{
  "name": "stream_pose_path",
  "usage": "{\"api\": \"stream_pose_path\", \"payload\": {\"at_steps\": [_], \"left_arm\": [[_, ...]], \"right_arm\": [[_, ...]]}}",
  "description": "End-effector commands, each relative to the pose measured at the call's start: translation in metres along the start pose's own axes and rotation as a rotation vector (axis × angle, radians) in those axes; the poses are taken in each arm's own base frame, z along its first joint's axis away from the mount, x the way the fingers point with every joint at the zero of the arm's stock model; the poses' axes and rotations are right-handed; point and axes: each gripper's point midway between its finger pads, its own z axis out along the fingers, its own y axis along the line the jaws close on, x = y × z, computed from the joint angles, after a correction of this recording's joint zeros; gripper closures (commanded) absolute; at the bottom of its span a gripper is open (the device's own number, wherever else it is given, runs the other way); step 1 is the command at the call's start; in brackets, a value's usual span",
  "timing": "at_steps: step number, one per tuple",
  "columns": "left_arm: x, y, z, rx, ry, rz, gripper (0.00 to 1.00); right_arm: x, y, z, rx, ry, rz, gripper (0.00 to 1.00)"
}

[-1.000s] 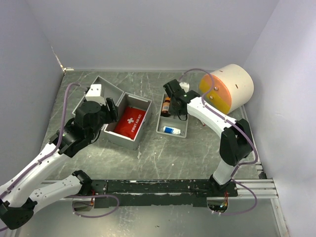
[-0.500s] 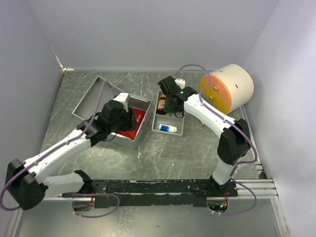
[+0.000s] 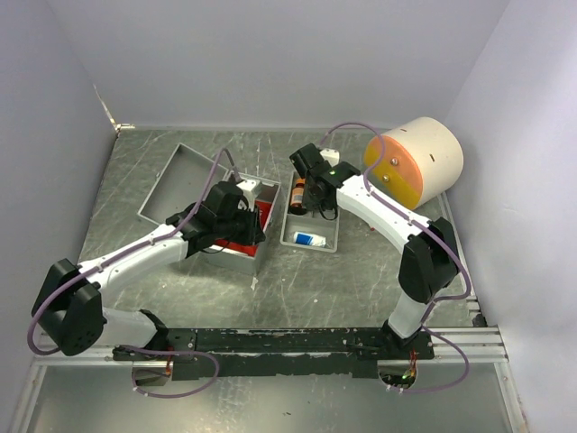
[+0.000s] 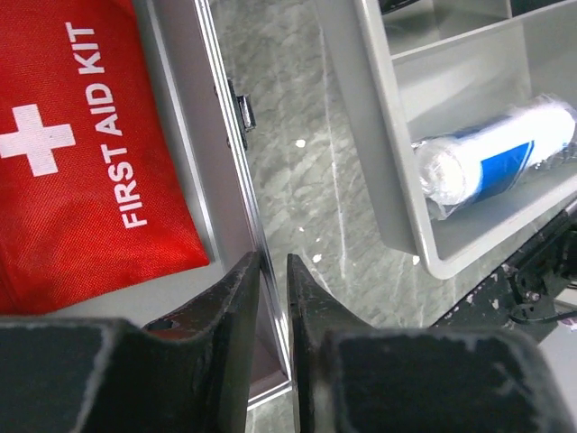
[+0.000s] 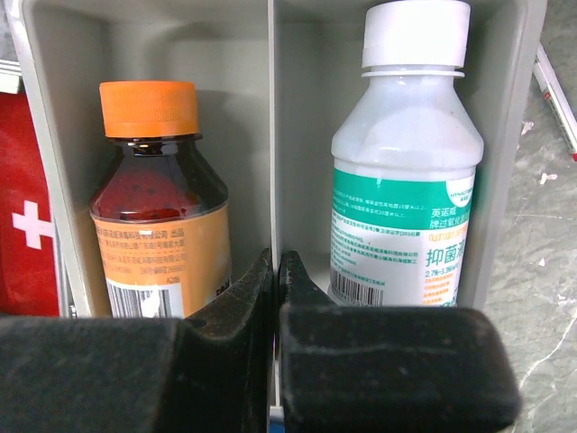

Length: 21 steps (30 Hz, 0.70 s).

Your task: Organize the medicine kit

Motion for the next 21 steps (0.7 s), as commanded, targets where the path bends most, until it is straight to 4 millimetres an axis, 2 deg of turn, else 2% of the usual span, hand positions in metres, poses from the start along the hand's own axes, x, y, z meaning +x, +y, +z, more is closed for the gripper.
{"api": "stream_pose_path", "payload": {"at_steps": [1, 4, 6, 8, 10, 13, 15, 21], "left_arm": [[-0.007, -0.034, 0.002, 0.171, -0.002, 0.011, 0.72], [-0.008, -0.040, 0.001, 0.206, -0.004, -0.002, 0.70], [-0.013, -0.036, -0.002, 0.170, -0.025, -0.005, 0.67], [-0.023, -0.023, -0.010, 0.078, -0.067, -0.012, 0.61], [-0.036, 0.000, -0.024, -0.071, -0.129, -0.034, 0.59], [-0.054, 0.036, -0.058, -0.298, -0.243, -0.073, 0.57], [-0.067, 0.054, -0.089, -0.413, -0.339, -0.097, 0.57], [-0.096, 0.081, -0.185, -0.604, -0.621, -0.134, 0.52]], "right_arm": [[-0.026, 0.006, -0.021, -0.051, -0.095, 0.039, 1.00], [-0.030, 0.008, -0.025, -0.062, -0.102, 0.044, 1.00], [-0.033, 0.012, -0.027, -0.073, -0.111, 0.052, 1.00], [-0.035, 0.017, -0.027, -0.087, -0.110, 0.055, 1.00], [-0.036, 0.023, -0.027, -0.086, -0.111, 0.058, 1.00], [-0.037, 0.036, -0.028, -0.087, -0.114, 0.062, 1.00], [-0.036, 0.048, -0.029, -0.095, -0.116, 0.068, 1.00], [-0.033, 0.101, -0.038, -0.161, -0.114, 0.096, 1.00]]}}
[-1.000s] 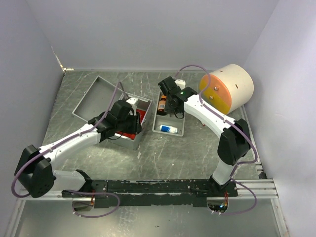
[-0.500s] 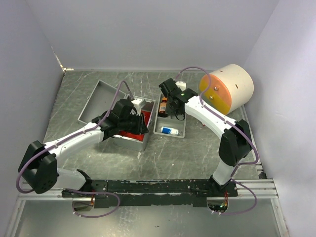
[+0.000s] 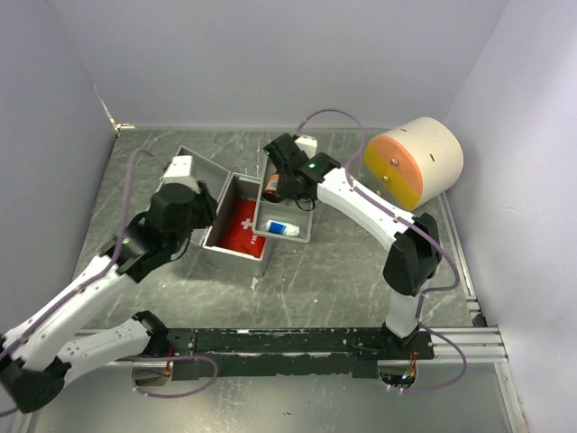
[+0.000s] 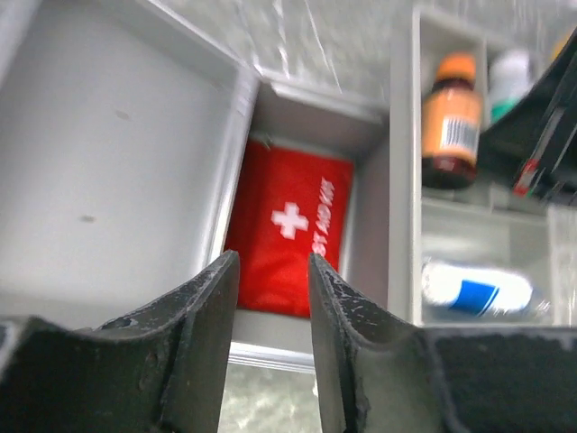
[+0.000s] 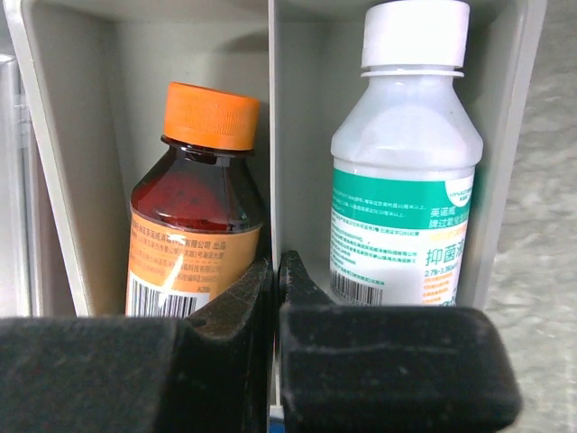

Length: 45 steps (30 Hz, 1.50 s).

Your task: Organize the medicine kit

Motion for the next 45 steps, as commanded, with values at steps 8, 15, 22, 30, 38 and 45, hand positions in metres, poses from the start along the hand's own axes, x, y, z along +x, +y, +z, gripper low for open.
{"api": "stream_pose_path", "payload": {"at_steps": [8, 15, 22, 30, 38, 45], "left_arm": [[-0.070, 0.089, -0.085, -0.316, -0.372, -0.119, 0.49], [-0.064, 0.102, -0.092, -0.350, -0.402, -0.156, 0.47], [-0.057, 0.103, -0.087, -0.357, -0.383, -0.143, 0.47], [-0.052, 0.104, -0.084, -0.360, -0.379, -0.149, 0.46], [-0.051, 0.104, -0.083, -0.364, -0.376, -0.147, 0.45], [-0.049, 0.105, -0.081, -0.369, -0.367, -0.136, 0.45]], "right_arm": [[-0.002, 0.084, -0.006, -0.066, -0.026, 0.108, 1.00], [0.016, 0.106, 0.005, -0.049, -0.013, 0.102, 1.00], [0.020, 0.122, 0.008, -0.040, -0.025, 0.081, 1.00], [0.027, 0.118, 0.015, 0.001, -0.025, 0.102, 1.00], [0.039, 0.114, 0.027, 0.035, -0.009, 0.132, 1.00], [0.051, 0.115, 0.045, 0.068, 0.002, 0.134, 1.00]]}}
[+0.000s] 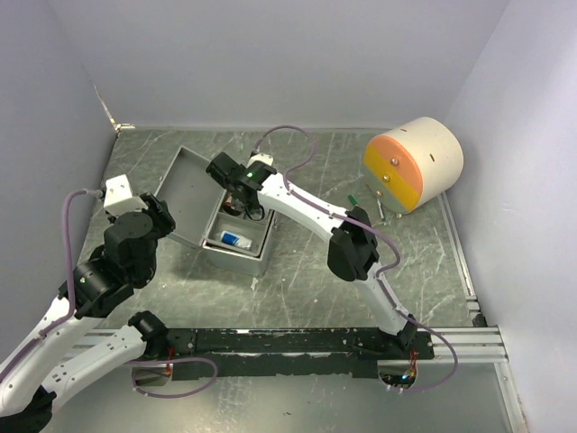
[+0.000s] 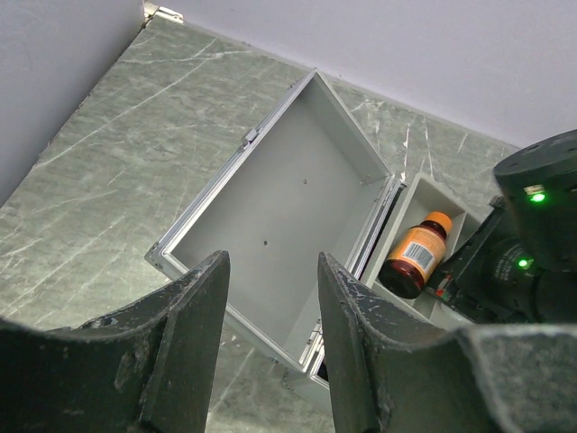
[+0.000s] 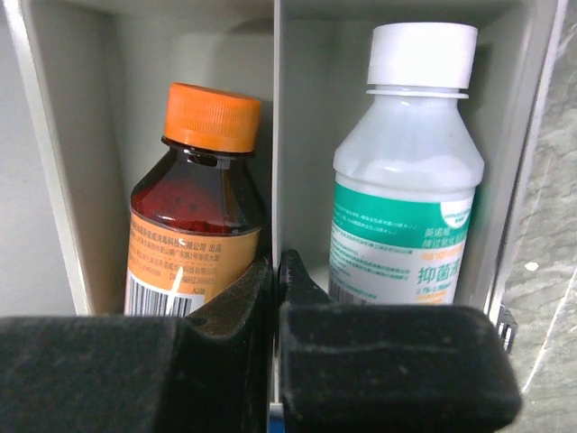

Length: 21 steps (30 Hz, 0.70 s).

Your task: Organize the medicine kit

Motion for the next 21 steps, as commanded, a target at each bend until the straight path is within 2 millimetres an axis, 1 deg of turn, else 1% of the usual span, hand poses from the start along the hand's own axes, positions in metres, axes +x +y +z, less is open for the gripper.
{"api": "stream_pose_path", "payload": {"at_steps": [1, 10, 21], "left_arm": [[0.002, 0.003, 0.001, -0.022, -0.005, 0.003, 0.45], [0.003, 0.002, 0.002, -0.022, -0.002, 0.008, 0.45], [0.004, 0.001, 0.003, -0.019, 0.002, 0.010, 0.45]], "right_arm": [[-0.007, 0.006, 0.007, 0.016, -0.050, 0.038, 1.00], [-0.005, 0.000, 0.016, 0.054, -0.064, 0.028, 1.00], [-0.010, -0.005, 0.020, 0.089, -0.095, -0.028, 1.00]]}}
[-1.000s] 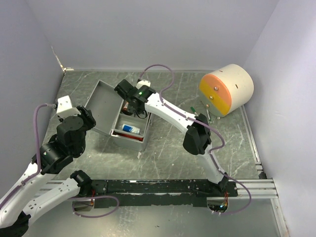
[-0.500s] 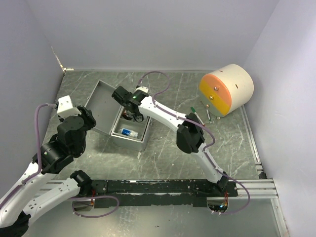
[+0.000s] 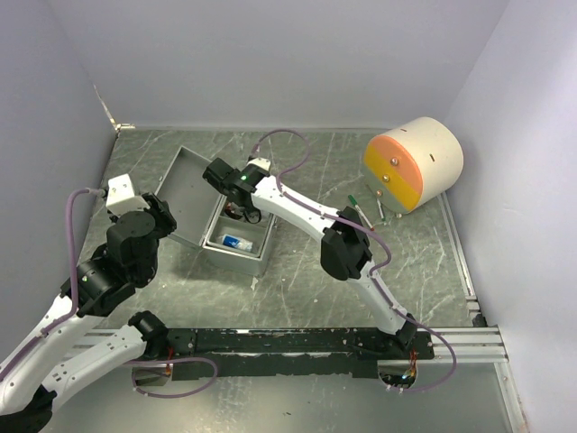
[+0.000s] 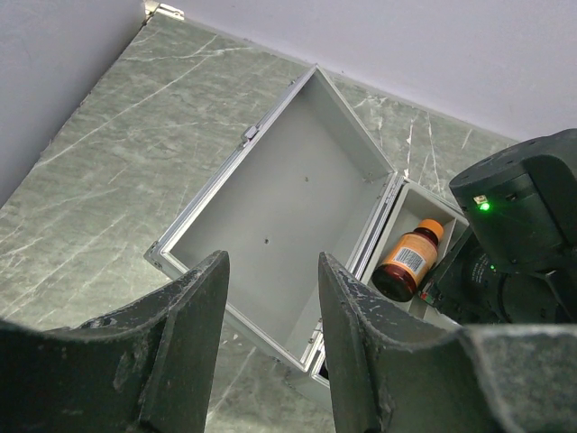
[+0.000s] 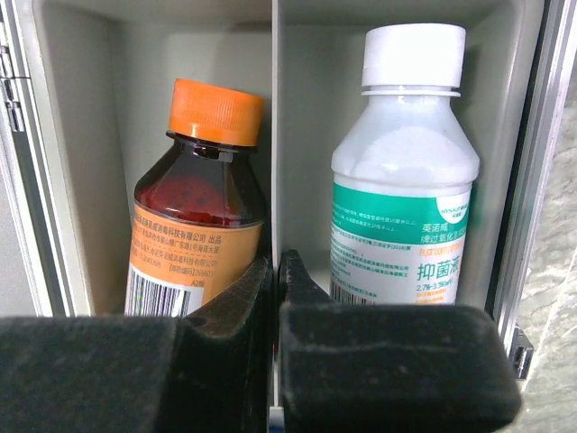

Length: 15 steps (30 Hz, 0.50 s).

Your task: Organize the medicine kit

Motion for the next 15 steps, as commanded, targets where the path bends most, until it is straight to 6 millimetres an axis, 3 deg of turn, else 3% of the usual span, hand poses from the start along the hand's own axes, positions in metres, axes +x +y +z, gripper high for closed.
{"api": "stream_pose_path", "payload": {"at_steps": [1, 15], "left_arm": [[0.001, 0.003, 0.001, -0.016, -0.006, 0.002, 0.45], [0.003, 0.001, 0.002, -0.018, -0.002, 0.006, 0.45]], "right_arm": [[-0.023, 0.000, -0.002, 0.017, -0.095, -0.011, 1.00], [-0.011, 0.005, 0.004, -0.021, -0.061, -0.089, 1.00]]}}
